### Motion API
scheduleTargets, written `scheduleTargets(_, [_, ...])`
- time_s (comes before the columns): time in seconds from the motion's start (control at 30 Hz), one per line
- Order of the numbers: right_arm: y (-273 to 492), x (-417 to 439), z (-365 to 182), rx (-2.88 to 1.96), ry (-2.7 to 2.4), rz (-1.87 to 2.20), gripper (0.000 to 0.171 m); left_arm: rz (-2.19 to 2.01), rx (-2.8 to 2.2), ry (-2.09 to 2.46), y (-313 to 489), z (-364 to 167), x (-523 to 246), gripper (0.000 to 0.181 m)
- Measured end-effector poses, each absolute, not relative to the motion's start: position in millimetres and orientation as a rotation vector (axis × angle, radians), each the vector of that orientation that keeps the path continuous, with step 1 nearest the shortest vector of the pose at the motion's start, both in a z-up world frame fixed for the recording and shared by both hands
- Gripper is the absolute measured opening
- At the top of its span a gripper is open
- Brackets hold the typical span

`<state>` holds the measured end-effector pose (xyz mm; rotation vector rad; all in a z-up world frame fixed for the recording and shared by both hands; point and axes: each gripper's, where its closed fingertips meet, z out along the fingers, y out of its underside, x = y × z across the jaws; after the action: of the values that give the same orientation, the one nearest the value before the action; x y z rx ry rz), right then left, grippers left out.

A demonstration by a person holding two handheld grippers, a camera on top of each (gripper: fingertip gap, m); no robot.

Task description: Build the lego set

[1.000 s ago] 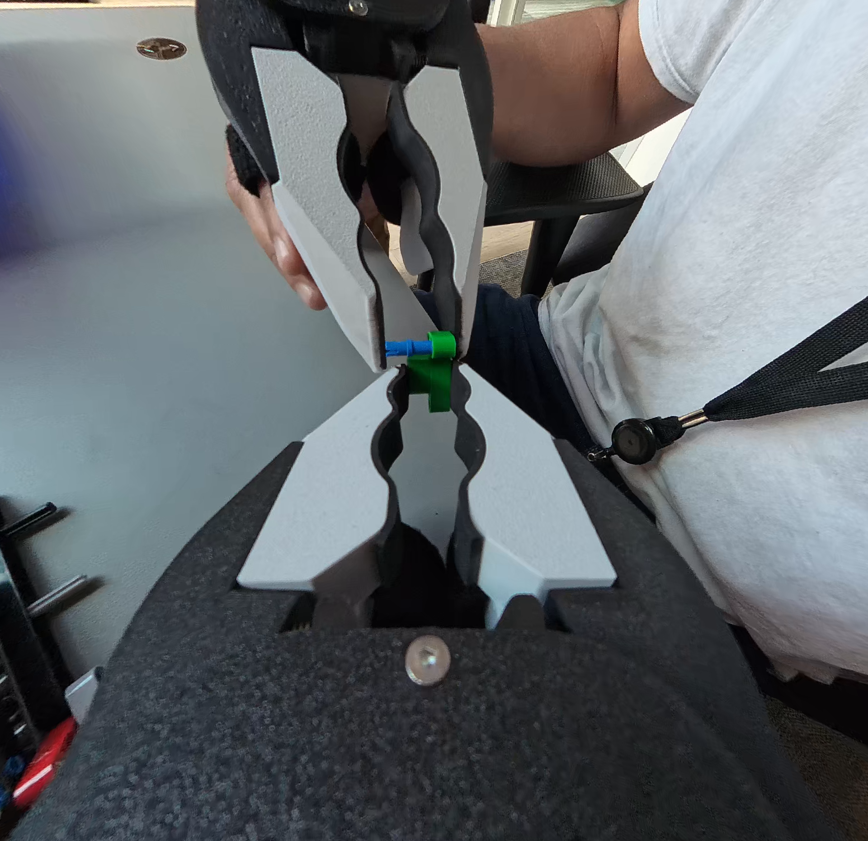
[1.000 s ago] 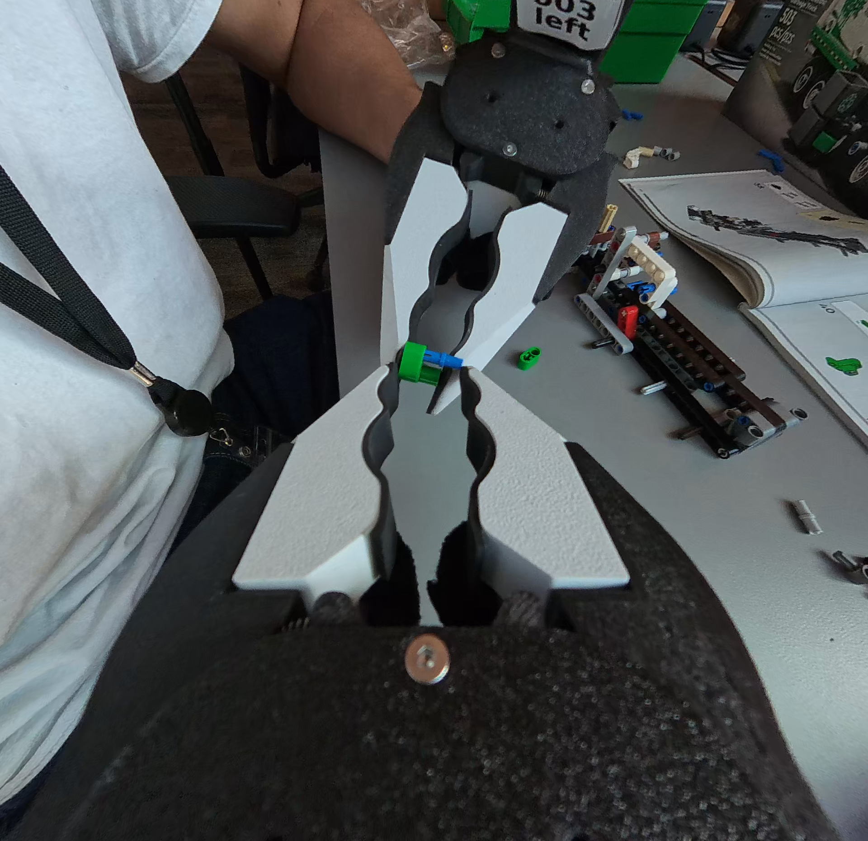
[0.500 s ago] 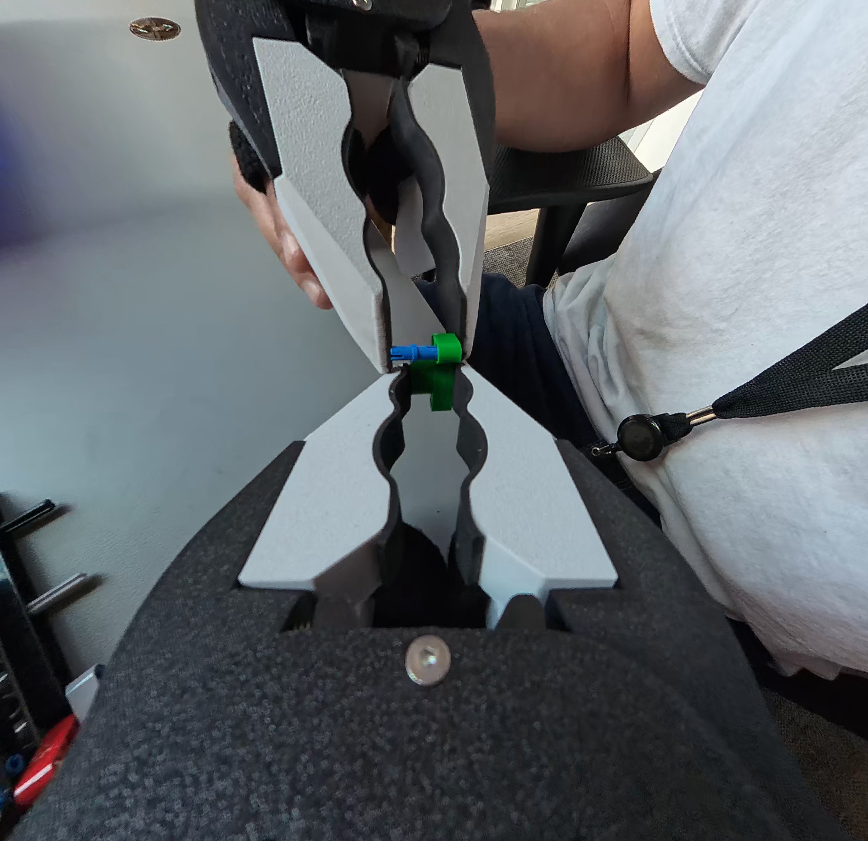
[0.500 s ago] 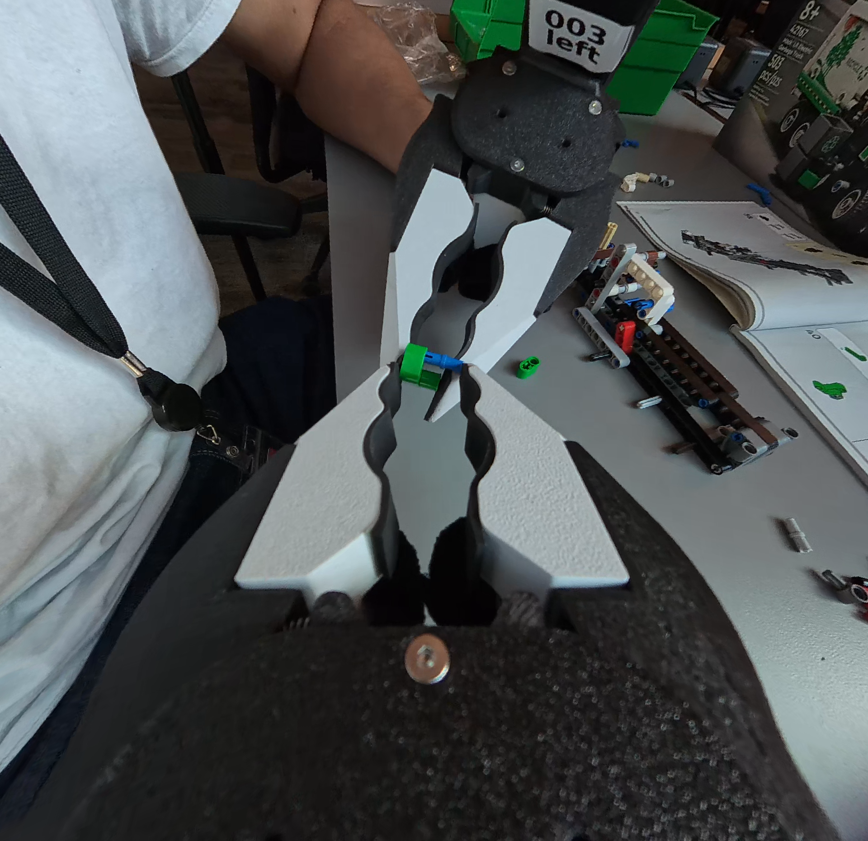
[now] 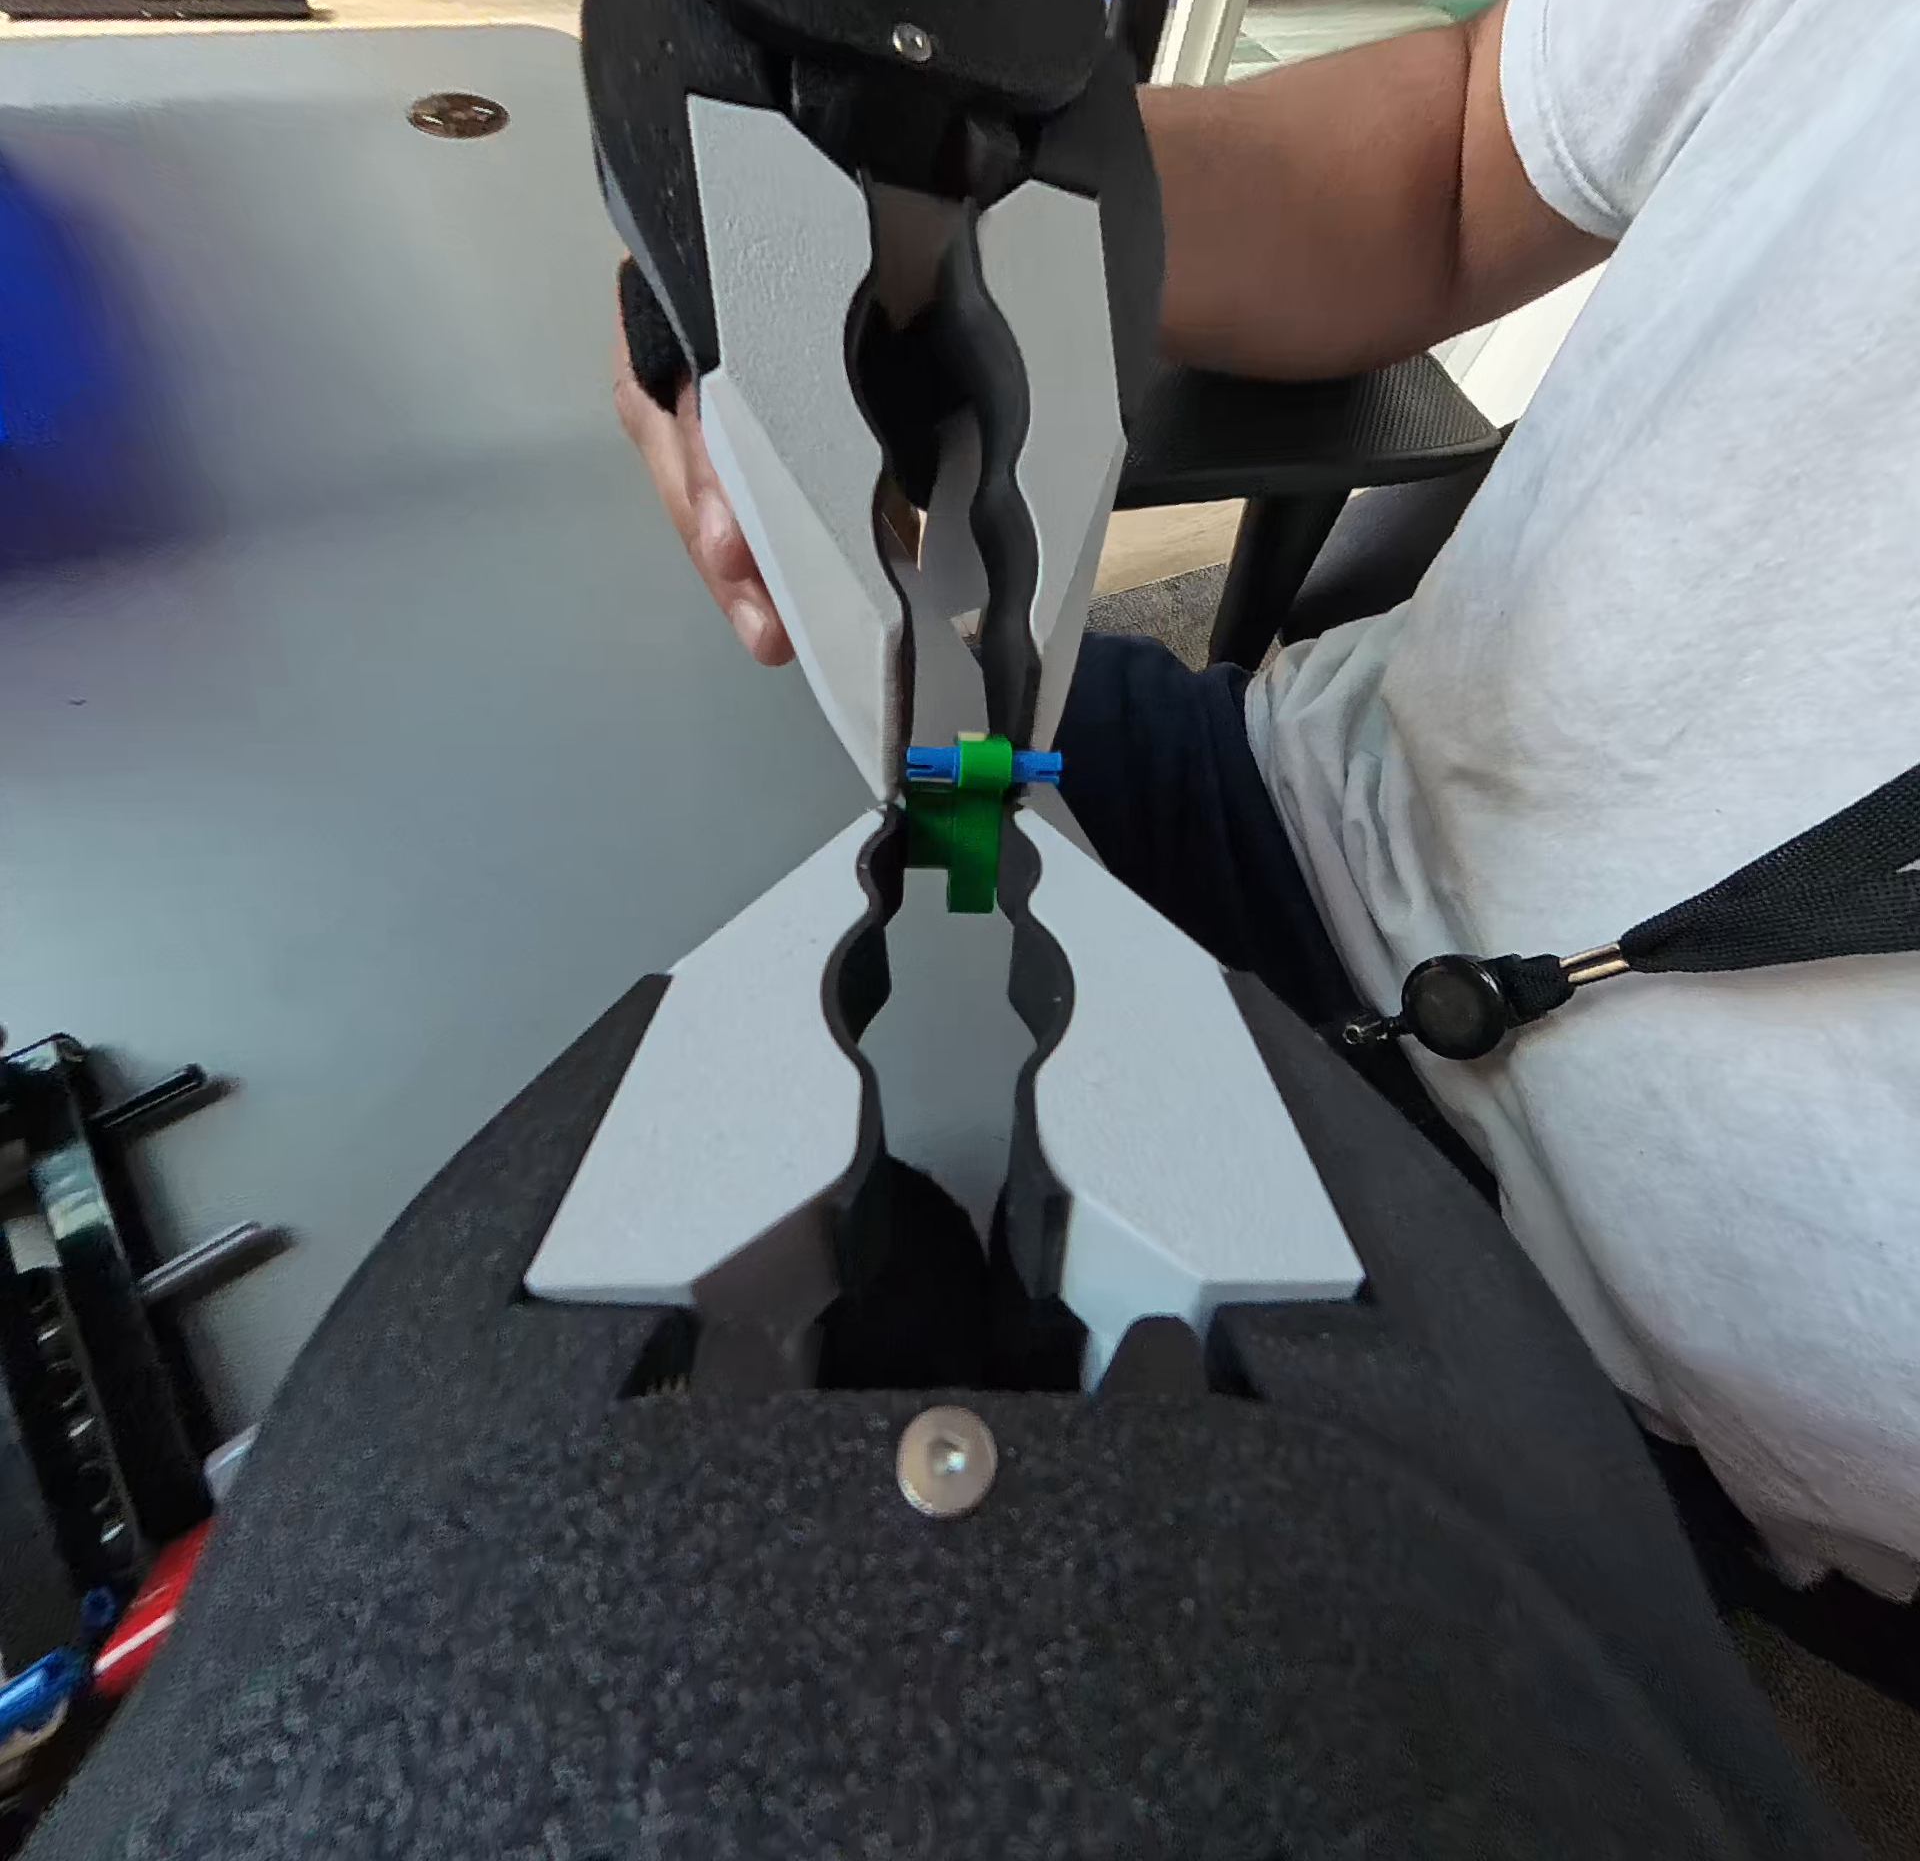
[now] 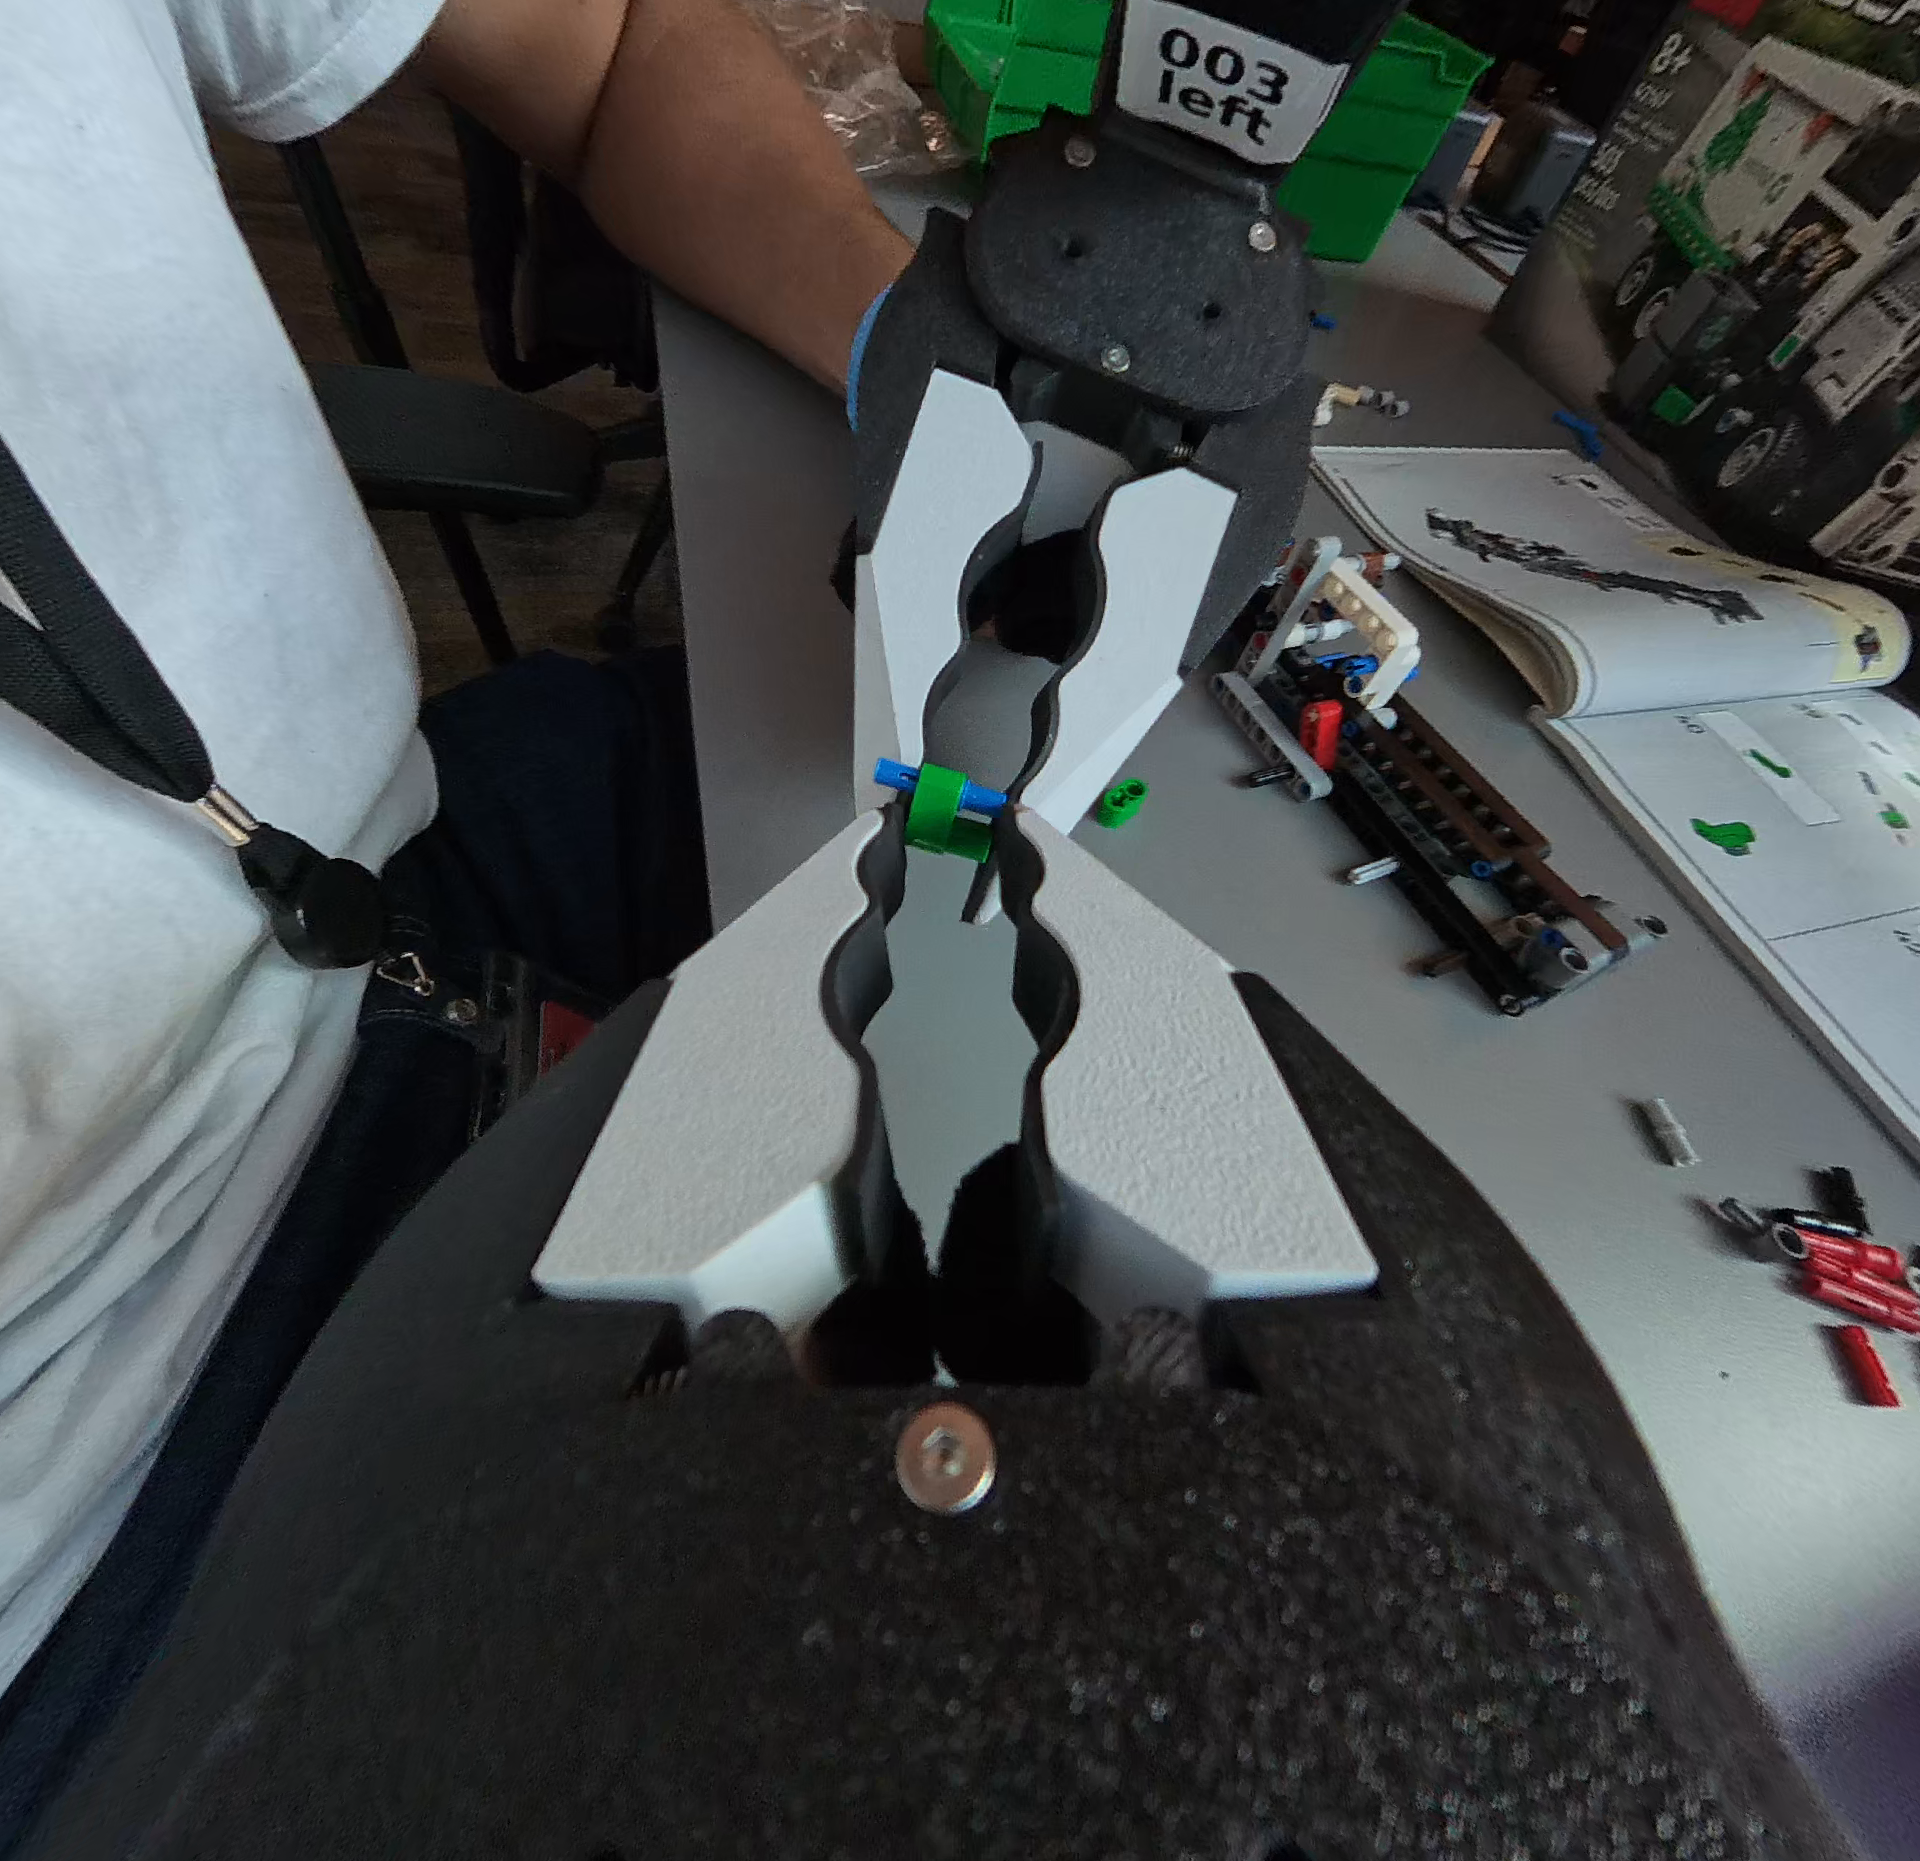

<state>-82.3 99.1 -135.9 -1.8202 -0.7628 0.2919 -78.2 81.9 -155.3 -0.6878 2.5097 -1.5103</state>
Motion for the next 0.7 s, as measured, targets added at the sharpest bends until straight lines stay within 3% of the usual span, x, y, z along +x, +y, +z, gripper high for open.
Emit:
scheduleTargets(0.17, [107,-62,-121,-1.776,-0.729,-0.011,0.017,-1.492,-0.807,2.359,100,-148,-64,0.035])
scheduleTargets(0.37, [115,-49,-126,-1.699,-0.938,-0.682,0.017,-1.646,-1.041,2.299,110,-141,-55,0.050])
scheduleTargets(0.47, [118,-54,-128,-1.617,-1.018,-0.847,0.017,-1.799,-1.120,2.317,103,-136,-60,0.052])
scheduleTargets(0.6, [119,-65,-130,-1.585,-1.029,-0.821,0.017,-1.787,-1.125,2.326,102,-137,-60,0.035])
scheduleTargets(0.7, [120,-66,-133,-1.588,-1.013,-0.804,0.017,-1.707,-1.088,2.349,104,-142,-61,0.034])
